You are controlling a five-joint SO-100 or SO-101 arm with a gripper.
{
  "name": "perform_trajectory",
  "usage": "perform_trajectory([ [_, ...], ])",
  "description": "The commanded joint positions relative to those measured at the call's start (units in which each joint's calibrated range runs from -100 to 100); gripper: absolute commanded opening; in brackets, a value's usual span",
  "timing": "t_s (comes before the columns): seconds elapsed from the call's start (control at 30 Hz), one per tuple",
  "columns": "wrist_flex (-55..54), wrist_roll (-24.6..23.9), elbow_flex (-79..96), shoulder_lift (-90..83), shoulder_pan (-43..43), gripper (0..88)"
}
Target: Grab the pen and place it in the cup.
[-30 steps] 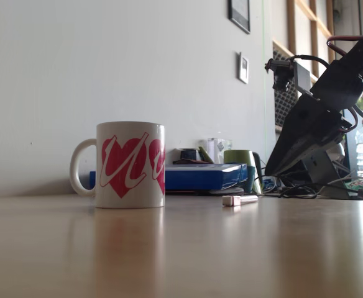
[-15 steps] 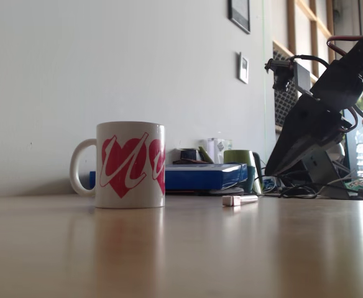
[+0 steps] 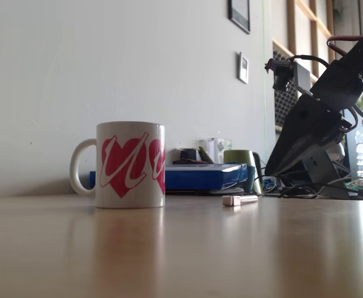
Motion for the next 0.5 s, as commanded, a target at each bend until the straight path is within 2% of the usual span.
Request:
perform_trajectory([
  [0.0,0.28,0.14,-2.2,-0.52,0.3,0.9],
  [0.47,0.36,0.14,-2.2,-0.52,-0.12,0.9],
])
